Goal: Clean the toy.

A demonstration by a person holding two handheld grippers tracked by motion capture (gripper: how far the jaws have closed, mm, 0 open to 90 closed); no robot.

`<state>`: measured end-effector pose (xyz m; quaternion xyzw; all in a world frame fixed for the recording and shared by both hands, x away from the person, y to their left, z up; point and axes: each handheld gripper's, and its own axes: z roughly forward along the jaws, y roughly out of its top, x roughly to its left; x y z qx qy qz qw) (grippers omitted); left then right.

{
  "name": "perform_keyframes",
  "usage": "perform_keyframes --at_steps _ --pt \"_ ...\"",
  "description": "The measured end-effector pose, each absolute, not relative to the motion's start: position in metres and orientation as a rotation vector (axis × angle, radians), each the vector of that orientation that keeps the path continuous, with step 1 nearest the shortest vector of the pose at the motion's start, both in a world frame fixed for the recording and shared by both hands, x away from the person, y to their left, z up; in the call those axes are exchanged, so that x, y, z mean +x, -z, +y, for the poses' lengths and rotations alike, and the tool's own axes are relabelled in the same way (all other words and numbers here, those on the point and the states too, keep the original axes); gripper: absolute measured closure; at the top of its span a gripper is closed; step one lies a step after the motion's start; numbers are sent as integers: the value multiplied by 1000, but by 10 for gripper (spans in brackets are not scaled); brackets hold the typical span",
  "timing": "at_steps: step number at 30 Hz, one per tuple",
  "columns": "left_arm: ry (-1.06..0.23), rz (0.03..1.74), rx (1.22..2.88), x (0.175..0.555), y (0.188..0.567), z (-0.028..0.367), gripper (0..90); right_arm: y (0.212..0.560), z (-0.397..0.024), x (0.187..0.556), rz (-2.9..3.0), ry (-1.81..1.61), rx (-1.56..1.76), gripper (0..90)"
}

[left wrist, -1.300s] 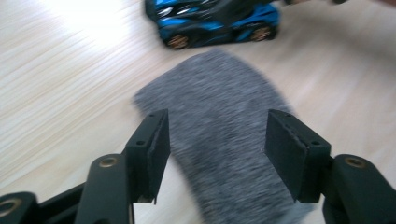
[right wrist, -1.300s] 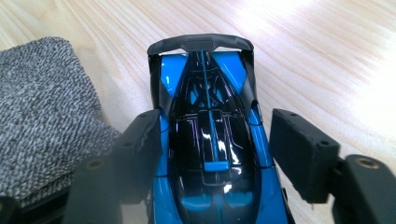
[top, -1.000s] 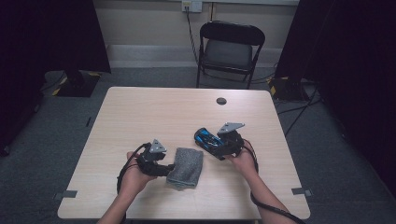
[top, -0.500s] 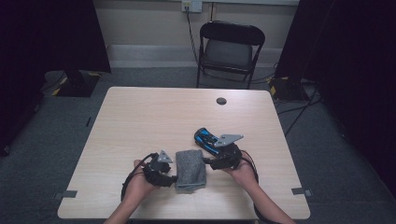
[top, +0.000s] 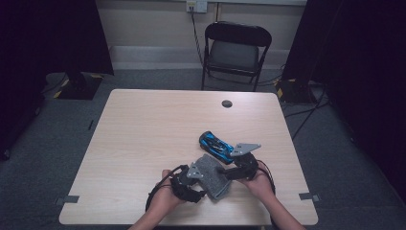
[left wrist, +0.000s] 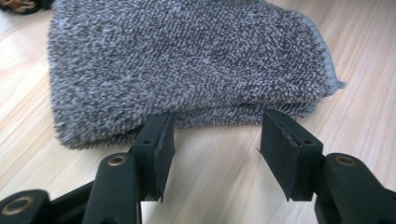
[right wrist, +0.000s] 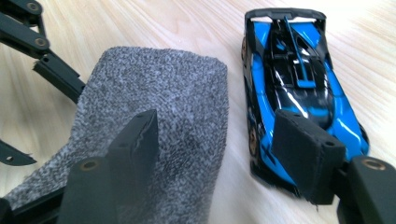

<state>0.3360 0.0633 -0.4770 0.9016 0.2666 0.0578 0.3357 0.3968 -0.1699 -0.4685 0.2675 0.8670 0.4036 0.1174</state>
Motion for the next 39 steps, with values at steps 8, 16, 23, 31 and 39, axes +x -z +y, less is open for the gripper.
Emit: perform_keyframes --at_steps 8,16,23,31,39 --pt "-150 670 2364 337 477 51 418 465 -179 389 2539 -1201 787 320" --pt "-197 702 2327 348 465 77 353 467 -174 371 2568 -1249 794 346" --pt "-245 723 2261 362 456 90 282 483 -169 364 2613 -1164 813 341" --pt "-306 768 2193 388 444 103 260 492 -165 360 2618 -1109 825 403" --pt "-318 766 2193 394 443 110 259 490 -160 352 2649 -1107 802 695"
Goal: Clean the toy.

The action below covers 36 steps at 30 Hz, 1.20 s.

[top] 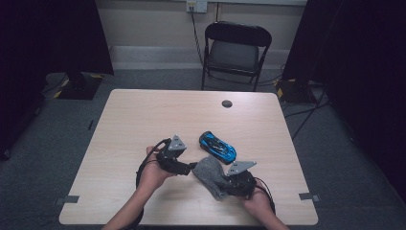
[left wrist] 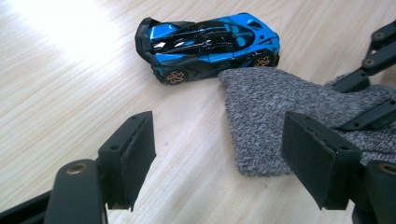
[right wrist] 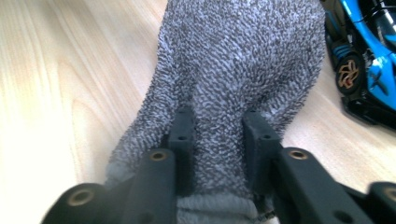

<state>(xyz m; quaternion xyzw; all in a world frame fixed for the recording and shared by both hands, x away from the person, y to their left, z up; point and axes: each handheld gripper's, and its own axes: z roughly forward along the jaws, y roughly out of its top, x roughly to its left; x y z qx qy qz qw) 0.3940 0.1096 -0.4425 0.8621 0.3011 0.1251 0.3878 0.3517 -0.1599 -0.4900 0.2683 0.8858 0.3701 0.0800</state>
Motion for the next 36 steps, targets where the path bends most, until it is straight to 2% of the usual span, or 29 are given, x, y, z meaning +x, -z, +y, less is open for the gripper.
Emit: perform_keyframes --at_steps 4,9,15,21,30,36 --pt "-297 770 2191 396 447 109 239 489 -161 356 2679 -1123 837 748" --pt "-303 777 2164 401 446 112 185 482 -168 361 2681 -1158 893 767" --pt "-302 788 2160 410 449 110 143 452 -198 368 2569 -1259 973 768" --pt "-280 790 2149 424 451 91 139 440 -231 383 2443 -1273 1076 766" --pt "-267 781 2161 455 450 54 138 449 -262 401 2332 -1223 1209 767" --pt "-250 760 2178 461 454 30 136 463 -270 409 2305 -1143 1286 766"
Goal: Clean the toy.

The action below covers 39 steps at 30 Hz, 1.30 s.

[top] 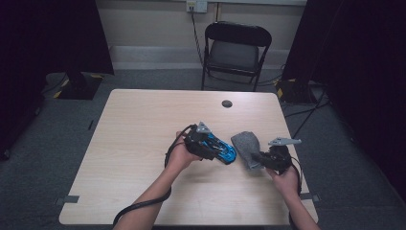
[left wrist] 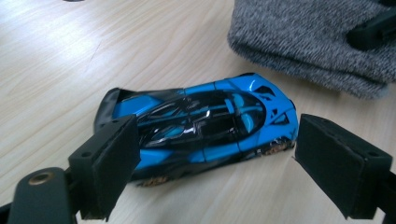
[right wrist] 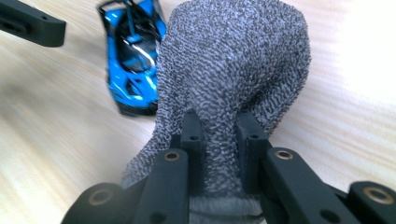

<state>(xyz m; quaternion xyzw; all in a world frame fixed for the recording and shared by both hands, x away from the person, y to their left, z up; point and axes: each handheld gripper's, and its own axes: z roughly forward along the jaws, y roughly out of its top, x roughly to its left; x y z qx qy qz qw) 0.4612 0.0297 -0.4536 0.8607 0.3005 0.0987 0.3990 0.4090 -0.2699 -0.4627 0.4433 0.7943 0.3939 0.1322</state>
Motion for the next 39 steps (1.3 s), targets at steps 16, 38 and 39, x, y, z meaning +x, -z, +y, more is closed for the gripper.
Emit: perform_keyframes --at_steps 16,38,39 --pt "-283 680 2267 480 469 -4 145 479 -275 412 2325 -1062 1325 758" --pt "-297 670 2298 479 475 -7 0 477 -271 409 2327 -1036 1326 750" --pt "-297 674 2297 479 475 -7 0 477 -272 409 2324 -1039 1339 750"
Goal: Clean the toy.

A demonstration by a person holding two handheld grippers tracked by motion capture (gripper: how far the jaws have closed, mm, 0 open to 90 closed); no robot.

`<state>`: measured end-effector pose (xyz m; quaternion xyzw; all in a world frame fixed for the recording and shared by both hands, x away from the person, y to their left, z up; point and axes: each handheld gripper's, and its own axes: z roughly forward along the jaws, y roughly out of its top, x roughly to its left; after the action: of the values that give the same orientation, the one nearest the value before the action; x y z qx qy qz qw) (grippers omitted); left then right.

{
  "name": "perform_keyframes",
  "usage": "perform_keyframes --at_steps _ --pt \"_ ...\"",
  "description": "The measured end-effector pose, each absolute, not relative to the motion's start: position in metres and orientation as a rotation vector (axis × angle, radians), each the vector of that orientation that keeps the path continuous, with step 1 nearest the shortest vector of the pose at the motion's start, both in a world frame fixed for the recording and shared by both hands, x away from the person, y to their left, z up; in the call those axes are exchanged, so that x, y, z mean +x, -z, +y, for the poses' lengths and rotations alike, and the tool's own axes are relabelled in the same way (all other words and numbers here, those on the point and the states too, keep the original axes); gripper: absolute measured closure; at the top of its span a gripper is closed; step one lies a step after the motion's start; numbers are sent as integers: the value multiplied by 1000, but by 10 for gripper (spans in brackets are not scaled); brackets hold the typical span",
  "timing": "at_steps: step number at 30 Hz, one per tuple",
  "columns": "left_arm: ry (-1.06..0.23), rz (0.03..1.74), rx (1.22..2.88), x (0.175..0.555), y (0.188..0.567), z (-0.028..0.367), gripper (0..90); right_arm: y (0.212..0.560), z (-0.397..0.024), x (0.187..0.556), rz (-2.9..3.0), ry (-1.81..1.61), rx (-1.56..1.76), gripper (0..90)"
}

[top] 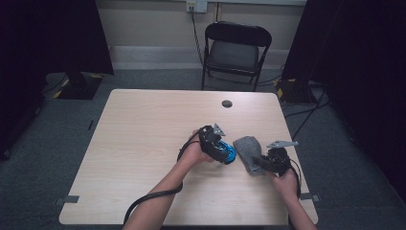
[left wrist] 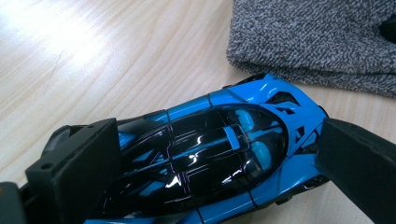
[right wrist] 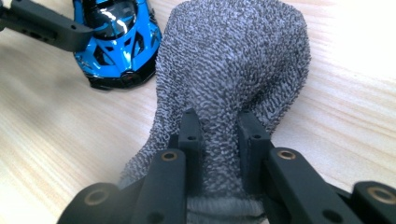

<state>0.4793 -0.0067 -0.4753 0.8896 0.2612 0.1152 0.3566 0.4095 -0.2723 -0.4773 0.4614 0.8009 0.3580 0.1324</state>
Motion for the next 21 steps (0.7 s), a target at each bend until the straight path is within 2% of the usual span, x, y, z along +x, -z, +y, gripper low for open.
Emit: perform_keyframes --at_steps 21 --pt "-320 708 2315 477 474 -13 9 480 -270 409 2353 -1020 1330 744"
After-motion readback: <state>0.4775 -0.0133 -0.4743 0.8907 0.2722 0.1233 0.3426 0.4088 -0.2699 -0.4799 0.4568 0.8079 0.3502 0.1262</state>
